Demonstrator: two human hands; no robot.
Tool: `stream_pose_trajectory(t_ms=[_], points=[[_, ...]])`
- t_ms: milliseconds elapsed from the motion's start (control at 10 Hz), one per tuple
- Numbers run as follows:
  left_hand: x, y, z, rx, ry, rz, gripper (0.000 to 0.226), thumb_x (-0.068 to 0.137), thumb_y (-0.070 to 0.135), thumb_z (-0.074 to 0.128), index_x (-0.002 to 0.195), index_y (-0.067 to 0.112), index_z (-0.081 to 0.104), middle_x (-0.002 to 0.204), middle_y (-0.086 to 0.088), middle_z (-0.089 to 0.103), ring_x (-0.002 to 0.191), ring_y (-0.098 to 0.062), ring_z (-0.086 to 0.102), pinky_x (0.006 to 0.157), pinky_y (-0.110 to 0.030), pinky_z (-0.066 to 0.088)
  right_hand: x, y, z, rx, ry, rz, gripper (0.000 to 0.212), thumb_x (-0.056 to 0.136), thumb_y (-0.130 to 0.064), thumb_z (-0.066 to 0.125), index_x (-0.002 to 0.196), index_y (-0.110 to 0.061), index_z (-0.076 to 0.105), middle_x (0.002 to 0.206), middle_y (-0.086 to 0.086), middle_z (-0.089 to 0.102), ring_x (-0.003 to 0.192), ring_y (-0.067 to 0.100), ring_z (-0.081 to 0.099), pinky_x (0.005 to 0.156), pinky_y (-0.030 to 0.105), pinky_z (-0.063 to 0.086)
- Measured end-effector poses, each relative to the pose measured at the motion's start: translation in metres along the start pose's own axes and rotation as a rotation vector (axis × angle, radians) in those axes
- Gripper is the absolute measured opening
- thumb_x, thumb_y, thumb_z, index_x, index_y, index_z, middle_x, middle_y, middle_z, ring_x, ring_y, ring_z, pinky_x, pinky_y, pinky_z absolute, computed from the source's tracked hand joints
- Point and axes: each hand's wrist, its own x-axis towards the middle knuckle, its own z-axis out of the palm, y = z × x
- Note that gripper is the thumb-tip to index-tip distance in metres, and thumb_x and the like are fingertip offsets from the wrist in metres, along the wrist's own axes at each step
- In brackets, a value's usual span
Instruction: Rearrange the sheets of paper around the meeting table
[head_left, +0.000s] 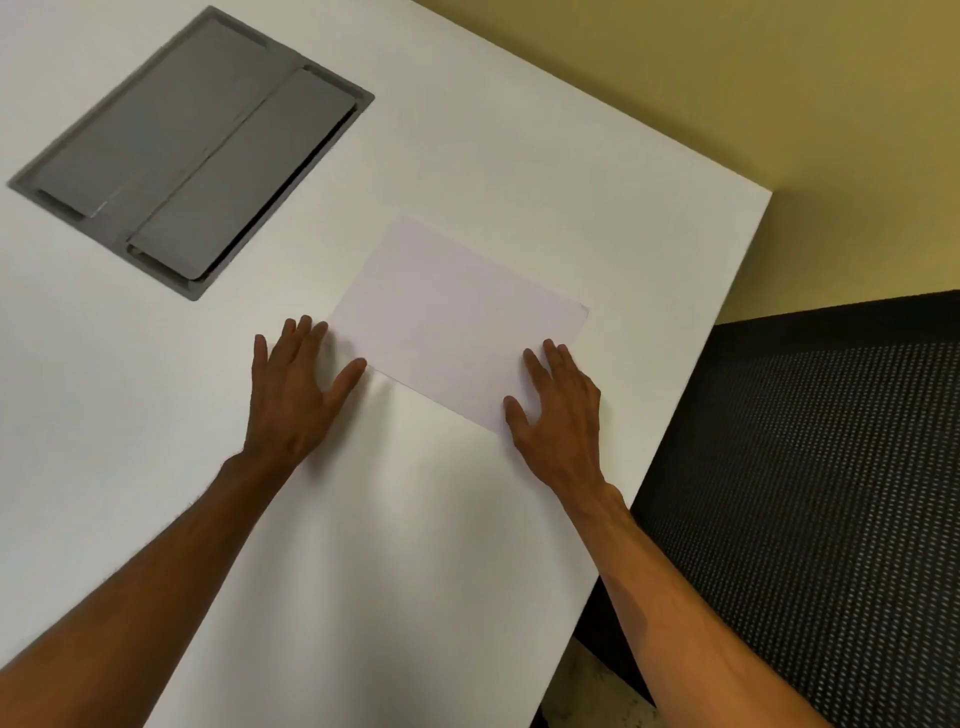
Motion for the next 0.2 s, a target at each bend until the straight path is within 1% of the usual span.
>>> stream_pose_trajectory(t_ms=[100, 200], points=[[-0.016, 0.009, -0.022, -0.006, 0.029, -0.024, 0.076, 0.1, 0.058, 0.039, 0.156, 0.009, 0.028, 0.166, -0.012, 0.02, 0.156, -0.021, 0.008, 0.126, -0.044, -0.004, -0.004, -0.018, -0.009, 0.012, 0.002, -0.046, 0.065, 0.098, -0.037, 0.056, 0.156, -0.015, 0.034, 0.166, 0.008, 0.025, 0.155, 0.025, 0.018, 0.125, 0.046, 0.015], [-0.038, 0.019, -0.044, -0.006, 0.076, -0.022, 0.076, 0.101, 0.058, 0.034, 0.159, 0.011, 0.02, 0.169, -0.01, 0.01, 0.156, -0.02, 0.001, 0.125, -0.046, -0.006, -0.009, -0.038, -0.02, 0.051, 0.031, -0.079, 0.063, 0.101, -0.035, 0.054, 0.156, -0.016, 0.033, 0.166, 0.008, 0.025, 0.155, 0.023, 0.019, 0.125, 0.046, 0.015]])
